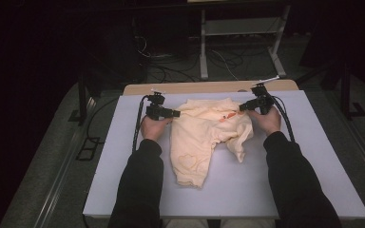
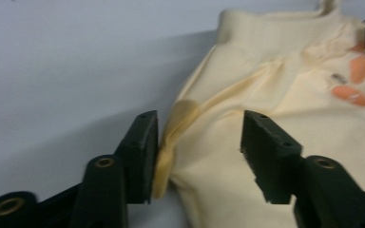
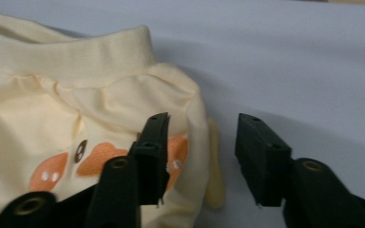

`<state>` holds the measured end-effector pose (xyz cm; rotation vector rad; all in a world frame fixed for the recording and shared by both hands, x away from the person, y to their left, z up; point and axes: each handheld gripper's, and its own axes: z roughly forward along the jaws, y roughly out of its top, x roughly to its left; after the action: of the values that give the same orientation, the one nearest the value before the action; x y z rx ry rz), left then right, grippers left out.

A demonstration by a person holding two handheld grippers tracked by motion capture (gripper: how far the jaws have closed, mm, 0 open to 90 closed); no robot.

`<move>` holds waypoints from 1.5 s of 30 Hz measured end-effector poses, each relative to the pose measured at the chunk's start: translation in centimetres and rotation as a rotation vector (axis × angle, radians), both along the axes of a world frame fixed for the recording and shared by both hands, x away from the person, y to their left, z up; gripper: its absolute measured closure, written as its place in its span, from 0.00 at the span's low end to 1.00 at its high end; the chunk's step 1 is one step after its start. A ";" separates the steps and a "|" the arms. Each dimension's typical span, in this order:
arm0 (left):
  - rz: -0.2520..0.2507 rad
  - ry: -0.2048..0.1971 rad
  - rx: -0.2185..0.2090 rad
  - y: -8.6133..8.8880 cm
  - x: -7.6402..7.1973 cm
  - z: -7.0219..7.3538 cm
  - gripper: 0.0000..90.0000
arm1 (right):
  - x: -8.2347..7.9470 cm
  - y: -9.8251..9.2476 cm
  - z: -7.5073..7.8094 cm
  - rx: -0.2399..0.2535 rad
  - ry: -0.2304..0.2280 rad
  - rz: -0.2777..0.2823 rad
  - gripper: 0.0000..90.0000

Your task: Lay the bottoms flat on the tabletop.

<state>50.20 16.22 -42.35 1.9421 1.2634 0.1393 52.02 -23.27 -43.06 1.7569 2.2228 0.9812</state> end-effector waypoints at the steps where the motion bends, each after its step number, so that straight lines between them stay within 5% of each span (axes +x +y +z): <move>1: -0.005 -0.005 -0.018 0.0 -0.1 0.3 0.46 | -0.2 -0.1 0.4 0.006 -0.005 0.002 0.49; 6: -0.020 -0.046 -0.101 -0.1 -0.7 1.6 0.29 | -1.4 -0.3 2.7 0.052 -0.075 0.046 0.30; 14: -0.049 -0.100 -0.141 -0.1 -2.0 3.2 0.00 | -3.9 0.2 5.1 0.140 -0.130 0.110 0.14; 17: -0.051 -0.103 -0.132 0.2 -2.5 3.5 0.00 | -4.8 0.6 5.4 0.131 -0.129 0.132 0.04; 31: -0.076 -0.119 -0.112 0.8 -5.4 4.3 0.00 | -8.6 1.2 7.5 0.170 -0.168 0.225 0.09; 45: -0.110 -0.136 -0.140 1.1 -8.6 3.7 0.00 | -12.9 1.5 6.8 0.162 -0.178 0.278 0.13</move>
<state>41.58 17.29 -38.67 1.8441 1.0475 0.1219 39.15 -21.79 -36.24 1.3732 2.3694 1.3522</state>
